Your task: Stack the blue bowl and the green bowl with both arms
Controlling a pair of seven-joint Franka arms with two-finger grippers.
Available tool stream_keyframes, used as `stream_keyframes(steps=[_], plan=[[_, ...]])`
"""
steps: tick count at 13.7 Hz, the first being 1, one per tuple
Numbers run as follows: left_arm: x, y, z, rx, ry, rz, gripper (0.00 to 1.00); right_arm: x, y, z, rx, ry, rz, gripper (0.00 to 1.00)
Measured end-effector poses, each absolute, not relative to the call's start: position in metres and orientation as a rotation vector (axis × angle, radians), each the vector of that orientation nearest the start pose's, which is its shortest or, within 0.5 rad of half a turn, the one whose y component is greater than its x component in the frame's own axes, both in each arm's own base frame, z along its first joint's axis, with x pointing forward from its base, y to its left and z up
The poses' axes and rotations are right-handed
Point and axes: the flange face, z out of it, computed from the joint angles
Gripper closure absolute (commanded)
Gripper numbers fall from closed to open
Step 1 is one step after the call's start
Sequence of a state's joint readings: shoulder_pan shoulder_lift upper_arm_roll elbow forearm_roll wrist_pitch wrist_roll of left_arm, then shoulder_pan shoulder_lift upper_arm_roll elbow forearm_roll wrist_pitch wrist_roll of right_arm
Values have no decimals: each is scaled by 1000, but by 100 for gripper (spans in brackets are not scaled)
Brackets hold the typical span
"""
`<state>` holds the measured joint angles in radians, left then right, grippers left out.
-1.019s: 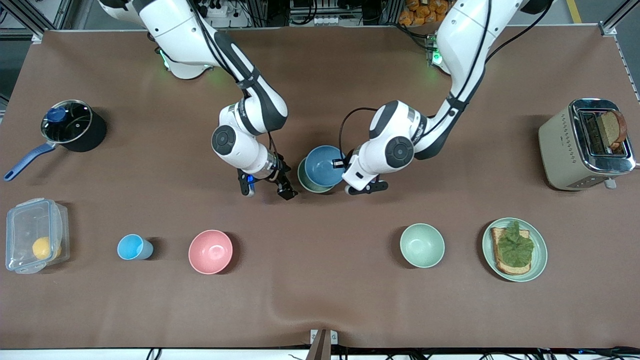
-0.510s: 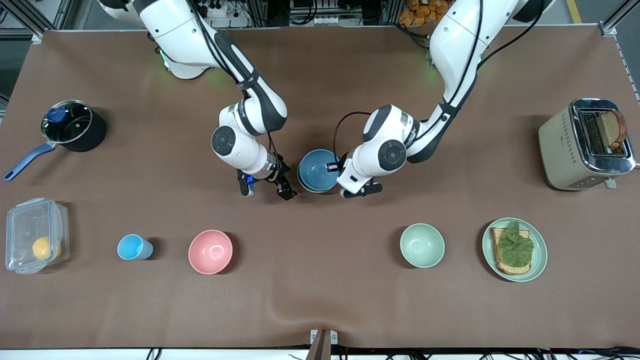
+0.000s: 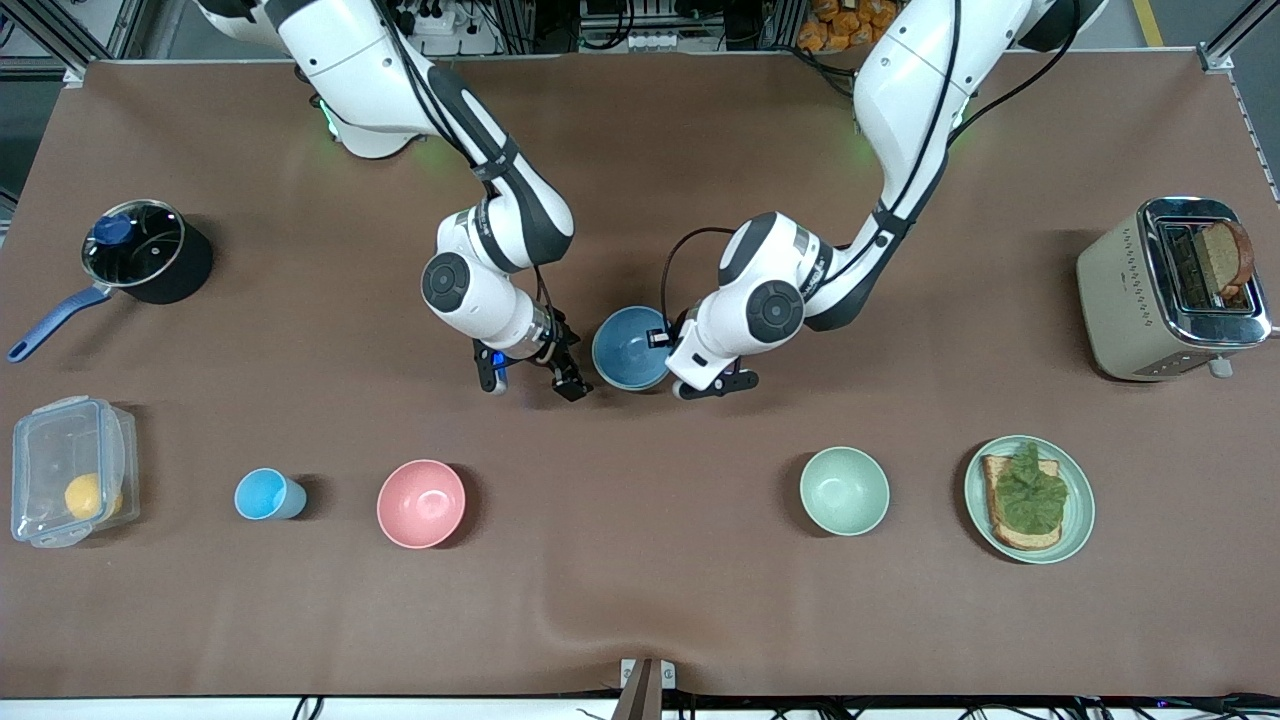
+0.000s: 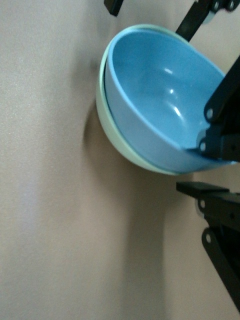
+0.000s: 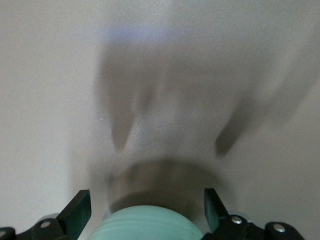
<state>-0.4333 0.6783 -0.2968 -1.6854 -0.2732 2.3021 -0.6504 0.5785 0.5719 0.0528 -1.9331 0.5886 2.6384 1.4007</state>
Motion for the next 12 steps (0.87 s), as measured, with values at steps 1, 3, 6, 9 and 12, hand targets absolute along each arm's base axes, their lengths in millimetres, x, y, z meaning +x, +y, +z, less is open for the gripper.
stream_keyframes(steps=[1,3,6,9,12], plan=[[513,-442,219,-3353,-270,451,0,520,361,197,-2276,1697,324,0],[516,-446,227,-3355,-279,418,0,520,361,197,-2276,1697,324,0],[529,-445,262,-3393,-291,338,0,520,361,197,-2276,1697,324,0],[552,-419,317,-3381,-283,251,0,520,361,197,-2279,1696,328,0],[586,-371,381,-3326,-297,158,0,523,349,207,-2346,1641,395,0]])
